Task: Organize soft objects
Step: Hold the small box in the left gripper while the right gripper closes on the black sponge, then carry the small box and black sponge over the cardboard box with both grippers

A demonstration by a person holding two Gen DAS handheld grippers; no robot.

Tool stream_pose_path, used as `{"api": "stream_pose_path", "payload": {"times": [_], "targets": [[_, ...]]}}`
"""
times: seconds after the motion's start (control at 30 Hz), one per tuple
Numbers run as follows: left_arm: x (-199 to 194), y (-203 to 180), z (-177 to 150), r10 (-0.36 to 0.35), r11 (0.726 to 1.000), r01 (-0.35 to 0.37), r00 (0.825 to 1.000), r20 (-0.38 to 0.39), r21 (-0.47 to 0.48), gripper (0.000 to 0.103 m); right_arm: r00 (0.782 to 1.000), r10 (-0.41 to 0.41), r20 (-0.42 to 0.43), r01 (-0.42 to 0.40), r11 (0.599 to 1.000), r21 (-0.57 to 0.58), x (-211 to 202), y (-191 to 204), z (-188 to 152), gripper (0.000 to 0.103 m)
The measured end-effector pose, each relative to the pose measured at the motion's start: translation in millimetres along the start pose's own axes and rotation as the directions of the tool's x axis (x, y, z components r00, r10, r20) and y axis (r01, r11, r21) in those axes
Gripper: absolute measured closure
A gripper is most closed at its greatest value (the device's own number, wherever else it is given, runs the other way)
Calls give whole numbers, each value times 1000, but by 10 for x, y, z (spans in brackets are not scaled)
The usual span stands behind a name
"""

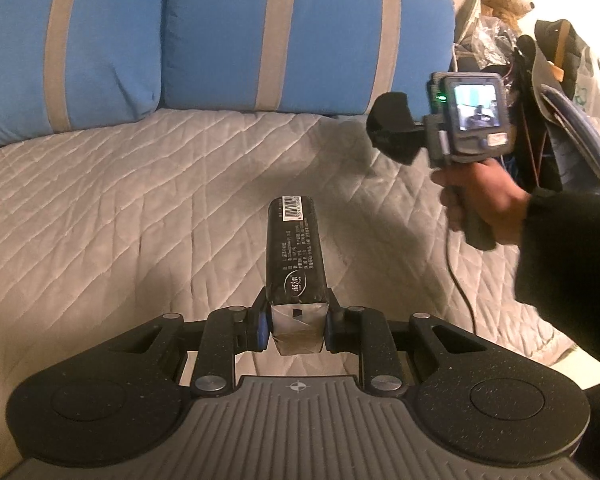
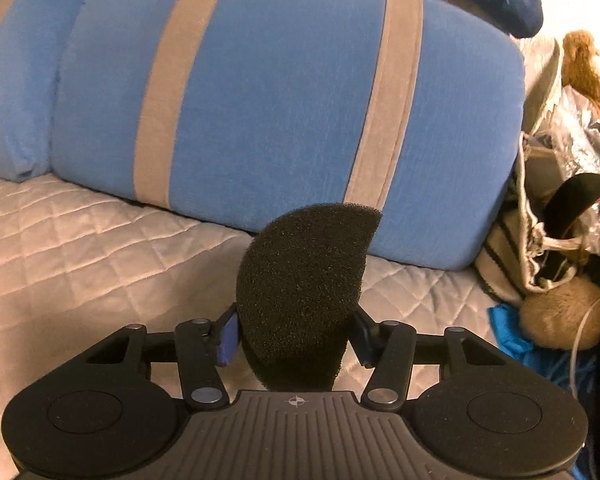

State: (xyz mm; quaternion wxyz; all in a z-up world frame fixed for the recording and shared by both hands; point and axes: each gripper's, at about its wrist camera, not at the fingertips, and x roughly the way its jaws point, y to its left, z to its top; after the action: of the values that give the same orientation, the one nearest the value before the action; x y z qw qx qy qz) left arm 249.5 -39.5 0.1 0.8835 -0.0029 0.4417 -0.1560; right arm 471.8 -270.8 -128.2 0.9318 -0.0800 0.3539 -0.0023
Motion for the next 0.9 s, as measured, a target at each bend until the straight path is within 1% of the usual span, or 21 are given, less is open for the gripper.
{"api": "stream_pose_path", "payload": {"times": [0.13, 0.2, 0.27, 0.37, 0.53, 0.7, 0.9], "targets": [[14, -43, -5, 6, 1000, -6, 1000, 8, 27, 79, 1000, 24, 0, -24, 1000, -20, -329, -51, -65, 46], [33, -45, -2, 29, 999, -29, 1000, 5, 40, 79, 999, 44, -8, -44, 999, -29, -474, -53, -113, 46], [58, -23, 1, 54, 998, -54, 999, -5, 31, 79, 998, 65, -16, -65, 997, -35, -623, -47, -168, 46], [57, -20, 8, 60, 998, -60, 998, -2, 25, 79, 996, 90, -26, -91, 995, -28, -870, -37, -240, 47], [-6, -78, -9, 69, 997, -70, 997, 23, 44, 79, 992, 122, -39, -123, 992, -19, -1289, -17, -371, 47], [-62, -76, -95, 77, 997, -78, 997, 26, 27, 79, 984, 164, -62, -165, 986, -2, -1675, -21, -547, 46], [-128, -177, -250, 75, 996, -76, 997, 22, 50, 79, 973, 211, -91, -208, 977, 38, -2121, -20, -724, 46]]}}
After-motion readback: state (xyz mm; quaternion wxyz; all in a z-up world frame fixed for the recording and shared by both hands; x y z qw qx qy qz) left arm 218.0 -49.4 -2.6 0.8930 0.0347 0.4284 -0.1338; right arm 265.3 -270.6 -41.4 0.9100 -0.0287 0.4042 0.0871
